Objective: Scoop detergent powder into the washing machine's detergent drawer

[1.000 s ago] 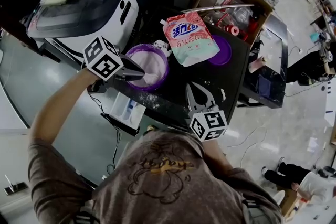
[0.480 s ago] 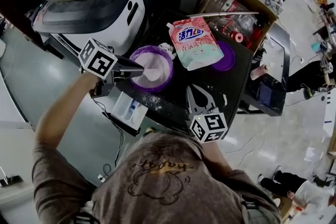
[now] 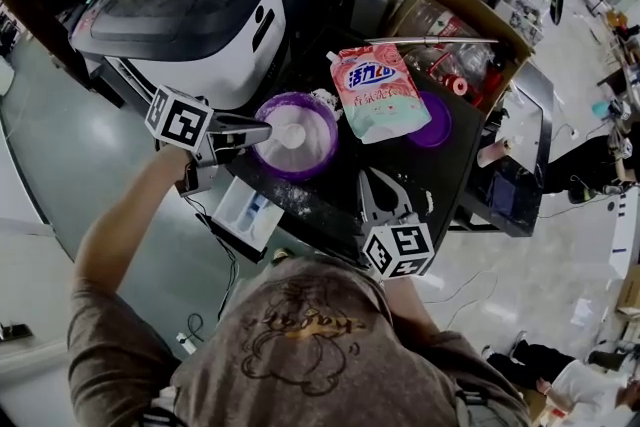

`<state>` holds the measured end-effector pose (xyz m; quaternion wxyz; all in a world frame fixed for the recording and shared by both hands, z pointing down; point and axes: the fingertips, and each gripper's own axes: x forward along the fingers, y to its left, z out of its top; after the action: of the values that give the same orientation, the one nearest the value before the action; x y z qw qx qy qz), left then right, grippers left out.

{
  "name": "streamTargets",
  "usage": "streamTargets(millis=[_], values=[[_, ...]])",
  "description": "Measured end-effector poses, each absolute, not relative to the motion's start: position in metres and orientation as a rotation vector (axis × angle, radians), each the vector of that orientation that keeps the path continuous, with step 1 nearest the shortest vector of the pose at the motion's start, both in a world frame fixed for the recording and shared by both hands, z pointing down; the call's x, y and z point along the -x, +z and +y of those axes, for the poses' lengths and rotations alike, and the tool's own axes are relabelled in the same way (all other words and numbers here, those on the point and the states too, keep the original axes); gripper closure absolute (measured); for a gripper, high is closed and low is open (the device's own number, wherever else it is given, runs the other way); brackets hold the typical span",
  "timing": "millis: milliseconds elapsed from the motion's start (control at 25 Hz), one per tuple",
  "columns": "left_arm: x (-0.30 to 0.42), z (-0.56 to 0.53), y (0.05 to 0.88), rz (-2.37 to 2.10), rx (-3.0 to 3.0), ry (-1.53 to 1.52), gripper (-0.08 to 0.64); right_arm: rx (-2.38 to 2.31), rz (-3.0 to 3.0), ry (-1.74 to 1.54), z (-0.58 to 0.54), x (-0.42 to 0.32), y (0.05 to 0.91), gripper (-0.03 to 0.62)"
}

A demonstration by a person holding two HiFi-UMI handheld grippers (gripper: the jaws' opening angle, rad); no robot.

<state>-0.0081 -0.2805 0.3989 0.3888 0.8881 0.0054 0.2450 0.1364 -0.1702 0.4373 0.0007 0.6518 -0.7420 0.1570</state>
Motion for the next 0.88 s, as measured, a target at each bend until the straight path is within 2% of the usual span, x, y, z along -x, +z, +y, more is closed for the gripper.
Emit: streamTargets(millis=[360,880], values=[[0.021,-0.285,0.392,-0.084,-2.197,0.356,0.537,-2.004,-2.359,0.477,-0.174,-0.125,0.436,0.591],[0.063,-0.28,0.383,-0.236,-2.163,0.172,0.537,-1.916,-2.422,0.474,-0.182,-0.104,0.432,0.591]])
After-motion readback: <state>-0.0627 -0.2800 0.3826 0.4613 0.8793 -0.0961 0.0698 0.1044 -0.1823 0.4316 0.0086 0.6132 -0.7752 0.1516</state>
